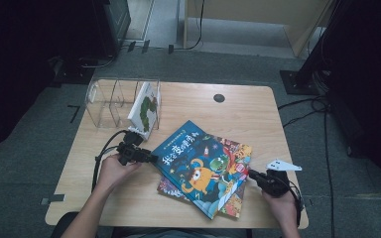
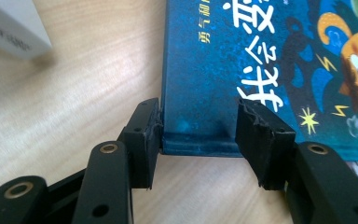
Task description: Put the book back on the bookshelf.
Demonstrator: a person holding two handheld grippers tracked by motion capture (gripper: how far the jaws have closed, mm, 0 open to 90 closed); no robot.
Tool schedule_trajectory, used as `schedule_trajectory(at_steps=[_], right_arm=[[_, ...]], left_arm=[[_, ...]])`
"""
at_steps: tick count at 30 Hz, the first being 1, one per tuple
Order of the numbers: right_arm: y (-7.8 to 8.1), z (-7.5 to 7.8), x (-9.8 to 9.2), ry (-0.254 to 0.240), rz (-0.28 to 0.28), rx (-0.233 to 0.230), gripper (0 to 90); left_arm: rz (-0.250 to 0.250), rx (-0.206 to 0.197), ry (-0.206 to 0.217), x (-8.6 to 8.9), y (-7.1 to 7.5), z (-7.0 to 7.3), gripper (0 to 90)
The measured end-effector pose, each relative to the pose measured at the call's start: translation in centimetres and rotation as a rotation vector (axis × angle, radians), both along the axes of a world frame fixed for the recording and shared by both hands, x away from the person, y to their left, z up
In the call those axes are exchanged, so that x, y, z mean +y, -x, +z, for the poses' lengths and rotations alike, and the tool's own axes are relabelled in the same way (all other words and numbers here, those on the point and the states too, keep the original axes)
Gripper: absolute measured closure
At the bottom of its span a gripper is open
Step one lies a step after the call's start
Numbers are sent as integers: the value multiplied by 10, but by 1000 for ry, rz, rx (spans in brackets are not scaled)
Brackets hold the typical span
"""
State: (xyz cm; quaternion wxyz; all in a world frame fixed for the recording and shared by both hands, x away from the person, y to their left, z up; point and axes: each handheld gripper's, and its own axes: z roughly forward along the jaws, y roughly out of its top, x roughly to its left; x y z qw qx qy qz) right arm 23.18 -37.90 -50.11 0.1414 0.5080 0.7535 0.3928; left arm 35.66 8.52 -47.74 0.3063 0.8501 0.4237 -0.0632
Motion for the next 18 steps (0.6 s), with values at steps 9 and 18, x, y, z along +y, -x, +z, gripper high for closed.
schedule_trajectory(at_steps=[9, 18], right_arm=[[-18, 0, -1, -15, -14, 5, 900], [-38, -1, 0, -28, -12, 9, 900]], left_arm=[[11, 14, 13, 4, 16, 0, 495], [27, 27, 43, 8, 33, 0, 491]])
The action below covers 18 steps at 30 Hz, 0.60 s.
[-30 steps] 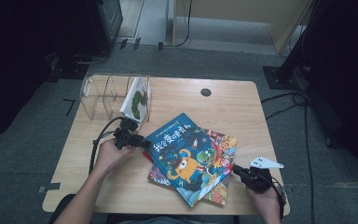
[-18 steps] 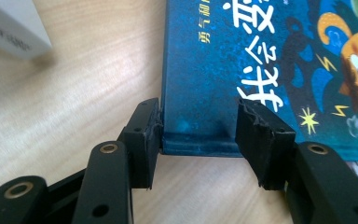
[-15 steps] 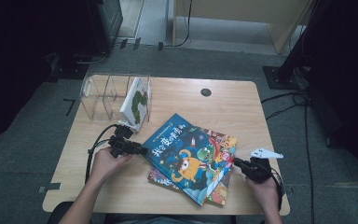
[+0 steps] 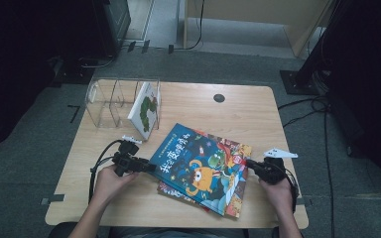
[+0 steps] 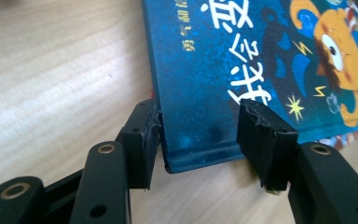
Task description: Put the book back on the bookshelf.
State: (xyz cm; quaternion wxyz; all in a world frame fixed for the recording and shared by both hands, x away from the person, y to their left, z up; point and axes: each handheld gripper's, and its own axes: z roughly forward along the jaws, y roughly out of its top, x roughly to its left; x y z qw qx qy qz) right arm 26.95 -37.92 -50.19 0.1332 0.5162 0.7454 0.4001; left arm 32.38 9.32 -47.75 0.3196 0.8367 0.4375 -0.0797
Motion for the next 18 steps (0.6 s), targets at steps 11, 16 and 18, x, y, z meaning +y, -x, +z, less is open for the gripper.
schedule_trajectory(at_steps=[11, 16, 18], right_arm=[[-26, 0, 6, -6, 22, 4, 900], [-37, -1, 9, -23, 30, 7, 900], [-40, 0, 11, -9, 36, 7, 900]], left_arm=[[79, -2, 39, 11, 6, 4, 475], [99, -2, 34, 11, -1, 2, 463], [99, -3, 31, 9, -4, 1, 463]])
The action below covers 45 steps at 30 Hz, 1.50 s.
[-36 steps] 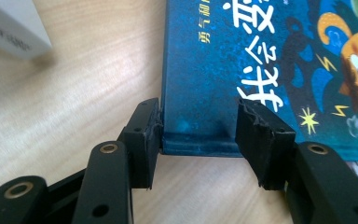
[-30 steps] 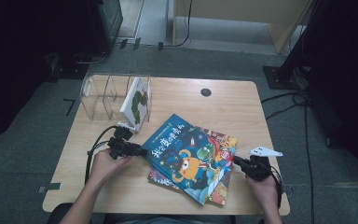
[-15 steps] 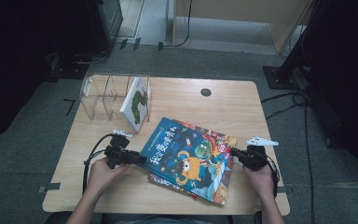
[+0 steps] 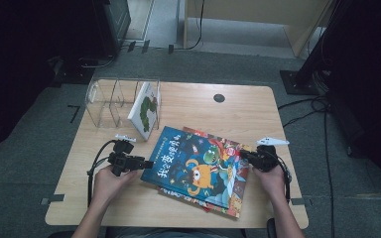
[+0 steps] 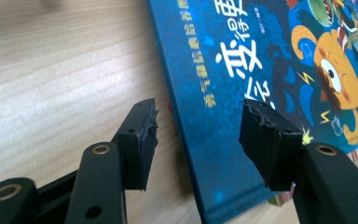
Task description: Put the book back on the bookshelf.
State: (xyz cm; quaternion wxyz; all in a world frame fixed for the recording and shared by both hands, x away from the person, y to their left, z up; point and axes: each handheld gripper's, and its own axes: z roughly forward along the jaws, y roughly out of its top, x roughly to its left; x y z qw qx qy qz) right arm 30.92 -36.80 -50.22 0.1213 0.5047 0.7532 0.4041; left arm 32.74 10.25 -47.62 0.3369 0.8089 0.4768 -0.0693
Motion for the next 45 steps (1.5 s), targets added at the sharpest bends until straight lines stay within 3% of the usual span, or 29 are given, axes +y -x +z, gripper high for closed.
schedule_trajectory(at_steps=[11, 19, 23, 27, 32, 36, 37, 39, 45], right_arm=[[-5, 0, 6, 12, -1, -17, 897], [9, 0, 11, 25, 18, -21, 899], [18, 0, 14, 28, 22, -23, 899], [28, 0, 16, 28, 33, -24, 895], [33, 0, 18, 29, 40, -29, 894], [37, 0, 18, 29, 44, -30, 893], [39, 0, 19, 28, 45, -29, 893], [40, -1, 19, 27, 49, -31, 894], [45, -1, 20, 26, 56, -33, 900]], left_arm=[[-15, -3, -42, -16, -19, -8, 469], [-26, 19, -18, -21, -29, -12, 435], [-21, 6, -27, -26, -30, -12, 423], [-19, 35, 0, -23, -33, -15, 410], [-33, 5, -23, -25, -32, -13, 397], [-19, 59, -10, -25, -35, -16, 355], [-42, 90, 2, -27, -37, -18, 334], [-59, 102, 13, -30, -37, -18, 349], [-51, 113, 16, -30, -39, -18, 357]])
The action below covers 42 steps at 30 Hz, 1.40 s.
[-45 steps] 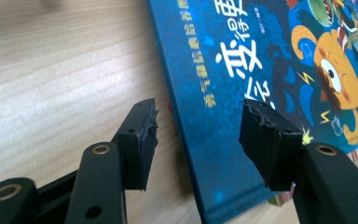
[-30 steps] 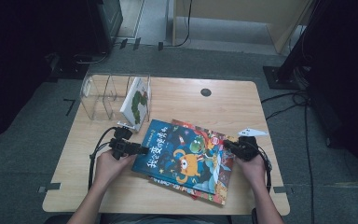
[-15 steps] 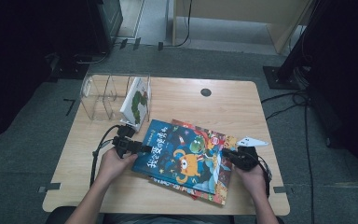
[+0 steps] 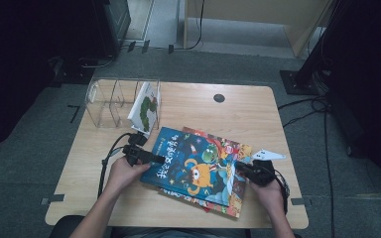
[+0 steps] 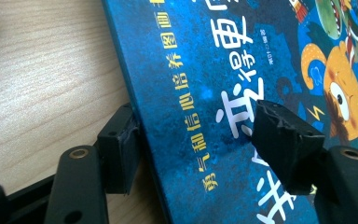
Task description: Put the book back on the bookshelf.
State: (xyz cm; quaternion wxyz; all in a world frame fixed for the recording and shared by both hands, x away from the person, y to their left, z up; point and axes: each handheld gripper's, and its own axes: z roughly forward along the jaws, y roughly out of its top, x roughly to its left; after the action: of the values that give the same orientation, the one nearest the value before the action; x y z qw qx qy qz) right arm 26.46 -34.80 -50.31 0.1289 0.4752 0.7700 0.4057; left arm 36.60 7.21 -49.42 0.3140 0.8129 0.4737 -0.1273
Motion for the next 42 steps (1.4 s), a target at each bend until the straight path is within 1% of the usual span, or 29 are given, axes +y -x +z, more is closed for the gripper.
schedule_trajectory(at_steps=[3, 7, 8, 9, 11, 12, 13, 14, 15, 18, 19, 20, 21, 22, 23, 25, 26, 27, 28, 29, 30, 31, 33, 34, 35, 38, 39, 40, 42], right_arm=[[2, 0, 1, -1, -1, 1, 900], [2, -1, 1, -7, -4, 2, 900], [2, -1, 1, -7, -4, 2, 900], [2, -1, 1, -7, -8, 5, 900], [2, -1, 1, -5, -8, 4, 900], [2, -1, 1, -6, -4, 2, 900], [2, -1, 1, -6, -4, 2, 900], [2, -1, 1, -9, -1, 4, 900], [2, -1, 0, -9, 0, 3, 900], [2, -1, 0, -11, 2, 3, 900], [2, -1, 0, -10, 3, 2, 900], [2, -1, -1, -14, 5, 4, 900], [2, -1, -1, -14, 5, 4, 900], [2, -1, -1, -12, 7, 1, 900], [2, -1, -1, -12, 7, 1, 900], [1, -2, -1, -17, 8, 3, 900], [1, -2, -2, -27, 11, 5, 900], [1, -2, -2, -27, 11, 5, 900], [1, -2, -2, -32, 11, 8, 900], [0, -3, -4, -51, 17, 15, 900], [0, -3, -4, -51, 17, 15, 900], [-1, -3, -4, -58, 22, 16, 900], [-2, -4, -2, -66, 36, 19, 900], [-2, -4, -1, -65, 40, 19, 900], [-2, -4, -1, -65, 40, 19, 900], [-3, -4, 3, -71, 56, 22, 900], [-5, -4, 6, -72, 69, 21, 900], [-5, -4, 6, -72, 69, 21, 900], [-6, -4, 9, -71, 83, 18, 900]], left_arm=[[7, 8, -4, -1, 0, 1, 366], [4, 17, -22, -2, -1, 3, 365], [4, 17, -22, -2, -1, 3, 365], [5, 12, -31, -3, 0, 5, 363], [10, 9, -29, -3, 0, 7, 365], [14, 6, -20, -2, 1, 10, 378], [14, 6, -20, -2, 1, 10, 388], [21, 6, 1, 0, 2, 14, 402], [21, 6, 1, 0, 2, 14, 416], [35, 28, 44, 5, 1, 19, 440], [36, 29, 47, 6, 2, 20, 457], [31, 37, 53, 7, 2, 25, 481], [31, 37, 53, 7, 2, 25, 491], [28, 43, 48, 7, 1, 32, 501], [28, 43, 48, 7, 1, 32, 503], [11, 34, 27, 4, 0, 41, 503], [3, 22, 14, 3, 1, 49, 509], [3, 22, 14, 3, 1, 49, 513], [-2, 17, 13, 2, 1, 54, 513], [-14, 12, 7, 1, 1, 66, 527], [-14, 12, 7, 1, 1, 66, 533], [-19, 10, 0, 1, 1, 71, 533], [-38, -8, -7, 0, 1, 82, 544], [-51, -31, -5, -1, 2, 93, 549], [-51, -31, -5, -1, 2, 93, 557], [-63, -50, -14, -3, 2, 112, 569], [-76, -46, -27, -6, 1, 121, 575], [-76, -46, -27, -6, 1, 121, 575], [-81, -41, -44, -9, -1, 130, 578]])
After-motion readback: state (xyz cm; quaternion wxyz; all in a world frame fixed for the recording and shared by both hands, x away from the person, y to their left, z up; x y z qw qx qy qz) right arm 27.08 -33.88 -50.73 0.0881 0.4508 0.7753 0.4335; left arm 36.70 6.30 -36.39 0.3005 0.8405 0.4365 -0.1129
